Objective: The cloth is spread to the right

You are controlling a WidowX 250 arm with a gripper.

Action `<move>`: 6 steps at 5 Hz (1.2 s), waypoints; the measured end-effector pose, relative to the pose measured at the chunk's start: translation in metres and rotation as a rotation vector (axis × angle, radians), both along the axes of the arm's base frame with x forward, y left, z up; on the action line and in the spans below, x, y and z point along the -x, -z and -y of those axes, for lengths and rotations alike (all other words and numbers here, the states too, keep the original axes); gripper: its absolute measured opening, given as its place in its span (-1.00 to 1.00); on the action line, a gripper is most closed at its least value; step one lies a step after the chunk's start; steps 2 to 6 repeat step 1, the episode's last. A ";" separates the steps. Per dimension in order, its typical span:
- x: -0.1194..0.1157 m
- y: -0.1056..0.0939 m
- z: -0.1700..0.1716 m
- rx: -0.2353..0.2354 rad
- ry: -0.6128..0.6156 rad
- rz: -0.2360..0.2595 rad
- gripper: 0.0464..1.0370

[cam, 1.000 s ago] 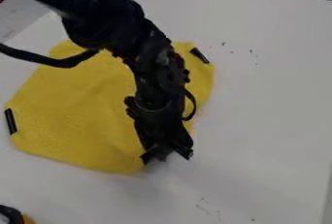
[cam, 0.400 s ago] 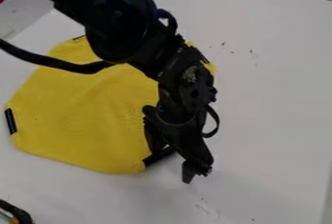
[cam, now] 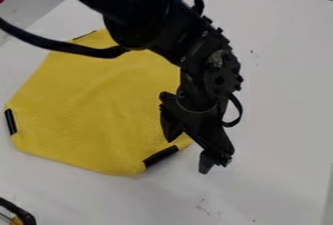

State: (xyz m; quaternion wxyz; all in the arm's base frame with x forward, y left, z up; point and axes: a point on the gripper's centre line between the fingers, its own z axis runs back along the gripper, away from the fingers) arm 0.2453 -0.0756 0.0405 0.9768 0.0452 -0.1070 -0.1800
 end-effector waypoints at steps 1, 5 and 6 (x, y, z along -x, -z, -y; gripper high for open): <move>-0.005 -0.005 0.004 0.017 -0.027 0.005 0.93; -0.005 -0.005 0.004 0.017 -0.027 0.005 0.93; -0.005 -0.005 0.004 0.017 -0.027 0.005 0.93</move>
